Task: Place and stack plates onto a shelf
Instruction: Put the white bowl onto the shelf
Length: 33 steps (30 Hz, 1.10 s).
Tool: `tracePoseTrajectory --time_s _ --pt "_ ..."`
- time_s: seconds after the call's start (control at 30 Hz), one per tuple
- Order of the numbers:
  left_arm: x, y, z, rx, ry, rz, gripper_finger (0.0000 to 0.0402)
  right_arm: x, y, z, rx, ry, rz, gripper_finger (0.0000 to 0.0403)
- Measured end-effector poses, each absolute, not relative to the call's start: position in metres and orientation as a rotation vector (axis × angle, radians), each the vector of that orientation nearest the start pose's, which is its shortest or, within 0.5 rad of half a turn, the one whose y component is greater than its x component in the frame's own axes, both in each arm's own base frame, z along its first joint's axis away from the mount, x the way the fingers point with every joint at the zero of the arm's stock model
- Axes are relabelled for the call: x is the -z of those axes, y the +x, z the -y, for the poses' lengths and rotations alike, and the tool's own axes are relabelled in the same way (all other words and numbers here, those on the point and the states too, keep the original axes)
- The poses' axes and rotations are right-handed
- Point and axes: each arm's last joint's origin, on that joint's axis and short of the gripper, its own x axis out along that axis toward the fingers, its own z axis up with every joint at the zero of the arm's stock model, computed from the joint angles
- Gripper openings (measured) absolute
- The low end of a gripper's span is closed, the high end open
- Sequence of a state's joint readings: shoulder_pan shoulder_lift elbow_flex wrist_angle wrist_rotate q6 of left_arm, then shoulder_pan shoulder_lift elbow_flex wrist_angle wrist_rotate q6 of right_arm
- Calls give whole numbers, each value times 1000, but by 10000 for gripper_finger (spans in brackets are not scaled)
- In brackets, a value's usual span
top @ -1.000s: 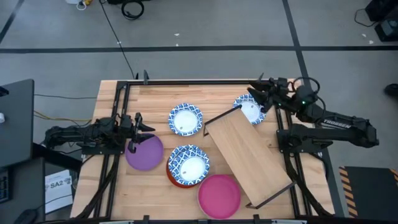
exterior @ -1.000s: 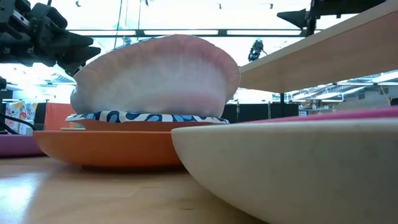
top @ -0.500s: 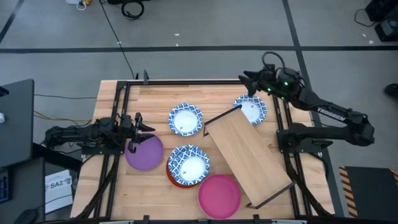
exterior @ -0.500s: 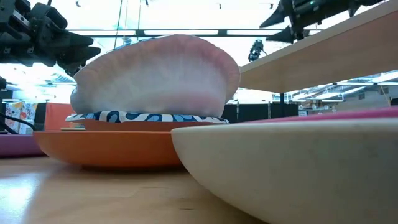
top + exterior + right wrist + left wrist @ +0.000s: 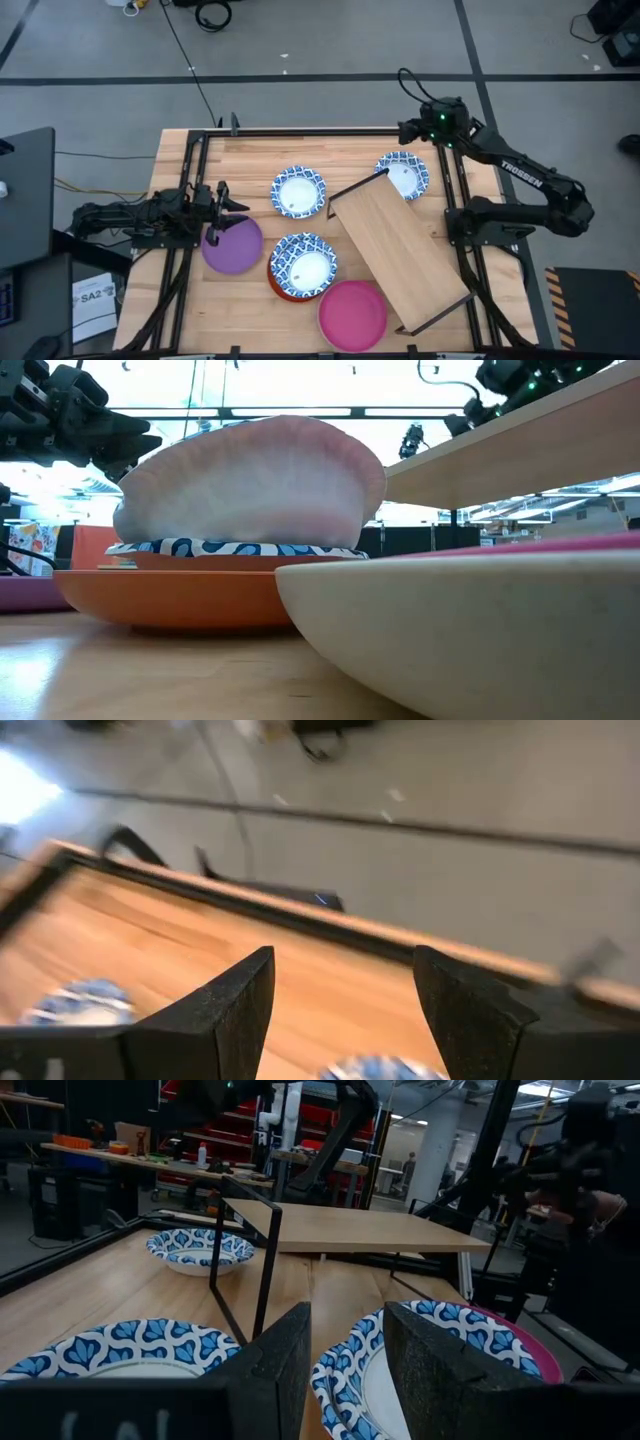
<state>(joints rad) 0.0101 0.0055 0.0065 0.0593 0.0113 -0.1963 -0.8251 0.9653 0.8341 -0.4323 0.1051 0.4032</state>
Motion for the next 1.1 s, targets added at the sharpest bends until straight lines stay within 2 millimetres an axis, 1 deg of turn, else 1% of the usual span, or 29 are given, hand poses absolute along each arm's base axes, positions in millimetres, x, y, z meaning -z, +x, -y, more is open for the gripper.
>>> tracePoseTrajectory --time_s 0.1,0.27,0.53,0.73,1.1 --pt "-171 97 -1 7 -196 60 133 -287 127 149 1058 657 -444 245" --pt "-171 97 -1 7 -196 60 133 -275 118 141 1115 786 -580 245" --pt "-171 97 -1 7 -196 60 133 -258 109 134 1253 944 -752 245" --pt "-171 97 -1 7 -197 59 133 -245 111 136 1323 1024 -861 245" --pt "-171 97 -1 7 -197 60 133 -218 120 147 1369 1080 -1033 245"
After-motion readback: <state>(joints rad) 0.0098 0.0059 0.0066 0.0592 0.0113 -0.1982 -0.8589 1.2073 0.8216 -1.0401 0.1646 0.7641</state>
